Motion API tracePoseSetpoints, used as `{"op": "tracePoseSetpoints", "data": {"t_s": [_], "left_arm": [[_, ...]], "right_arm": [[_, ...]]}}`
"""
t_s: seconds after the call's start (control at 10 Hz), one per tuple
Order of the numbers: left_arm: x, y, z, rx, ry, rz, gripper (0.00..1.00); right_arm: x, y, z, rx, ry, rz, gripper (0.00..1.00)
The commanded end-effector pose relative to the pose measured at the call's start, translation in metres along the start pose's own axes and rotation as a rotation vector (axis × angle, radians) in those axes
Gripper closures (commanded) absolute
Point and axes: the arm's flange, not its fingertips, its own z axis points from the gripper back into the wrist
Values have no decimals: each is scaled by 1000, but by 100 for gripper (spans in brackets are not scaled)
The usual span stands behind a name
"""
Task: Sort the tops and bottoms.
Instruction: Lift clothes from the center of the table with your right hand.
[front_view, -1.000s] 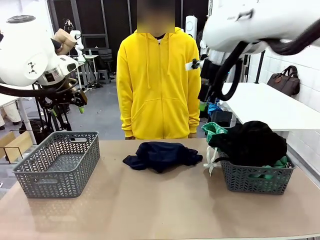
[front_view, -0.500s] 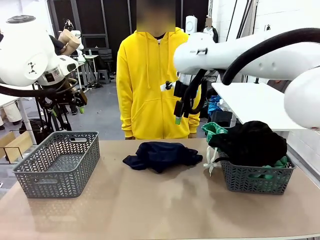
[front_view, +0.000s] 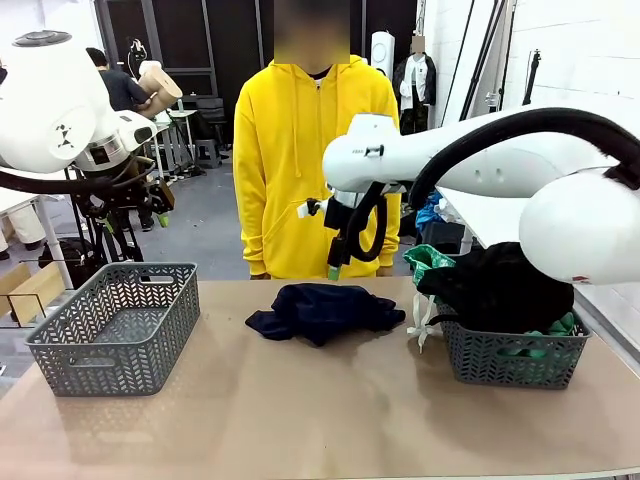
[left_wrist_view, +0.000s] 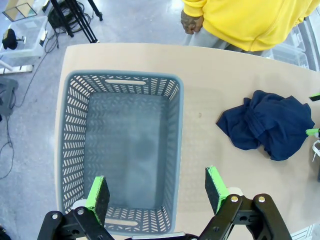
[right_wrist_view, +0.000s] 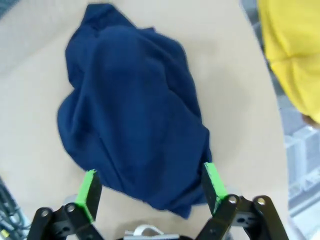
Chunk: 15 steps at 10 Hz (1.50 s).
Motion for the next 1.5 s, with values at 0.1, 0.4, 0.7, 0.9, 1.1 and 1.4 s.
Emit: {"op": "tracePoseSetpoints", "data": {"t_s": [0.1, 0.4, 0.7, 0.9, 1.1, 1.4], "left_arm": [[-3, 1, 0, -10, -13, 19, 0], [-3, 1, 0, -10, -13, 19, 0], [-3, 1, 0, -10, -13, 19, 0], [-3, 1, 0, -10, -13, 19, 0], [-3, 1, 0, -10, -13, 19, 0], [-3, 1, 0, -10, -13, 19, 0]], "right_arm": [[12, -12, -20, 6, 67, 22, 0], [2, -11, -35, 124, 68, 25, 0], [-7, -8, -49, 143, 58, 2, 0], [0, -5, -58, 136, 68, 24, 0], [3, -1, -62, 128, 88, 41, 3], [3, 1, -61, 113, 97, 27, 58]]}}
